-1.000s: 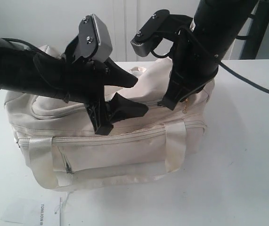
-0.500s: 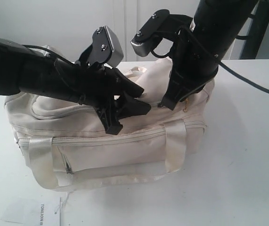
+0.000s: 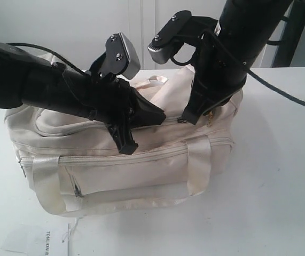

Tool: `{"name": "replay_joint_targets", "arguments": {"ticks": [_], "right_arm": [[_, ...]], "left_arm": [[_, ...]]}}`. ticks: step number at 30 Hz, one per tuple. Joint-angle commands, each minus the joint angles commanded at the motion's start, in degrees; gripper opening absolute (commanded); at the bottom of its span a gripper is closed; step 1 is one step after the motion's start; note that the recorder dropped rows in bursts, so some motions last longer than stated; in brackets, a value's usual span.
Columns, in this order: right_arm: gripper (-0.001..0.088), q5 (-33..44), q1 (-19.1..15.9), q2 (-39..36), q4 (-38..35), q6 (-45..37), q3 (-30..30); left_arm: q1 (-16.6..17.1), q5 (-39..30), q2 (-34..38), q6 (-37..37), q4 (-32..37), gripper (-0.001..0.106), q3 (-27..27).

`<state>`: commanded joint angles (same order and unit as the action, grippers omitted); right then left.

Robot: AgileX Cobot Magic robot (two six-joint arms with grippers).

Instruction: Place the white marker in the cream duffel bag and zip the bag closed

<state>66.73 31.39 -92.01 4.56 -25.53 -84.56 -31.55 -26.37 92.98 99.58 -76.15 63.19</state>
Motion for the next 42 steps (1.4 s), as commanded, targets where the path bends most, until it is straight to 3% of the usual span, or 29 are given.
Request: {"name": "replay_joint_targets", "arguments": {"ticks": [7, 13, 18, 42], "right_arm": [[0.0000, 0.0, 0.0, 1.4, 0.9, 0.2, 0.0], [0.0000, 0.0, -0.1, 2.8, 6.0, 0.2, 0.0], [0.0000, -0.4, -2.4, 2.8, 6.3, 0.2, 0.0], [0.0000, -9.6, -3.8, 2.6, 13.9, 0.2, 0.0]], "left_arm": [[0.0, 0.0, -0.3, -0.9, 0.0, 0.000, 0.2], [0.0, -0.1, -0.3, -1.4, 0.0, 0.000, 0.2], [0.0, -0.4, -0.3, -2.2, 0.0, 0.000, 0.2], [0.0, -3.3, -0.3, -2.0, 0.0, 0.000, 0.2]]}}
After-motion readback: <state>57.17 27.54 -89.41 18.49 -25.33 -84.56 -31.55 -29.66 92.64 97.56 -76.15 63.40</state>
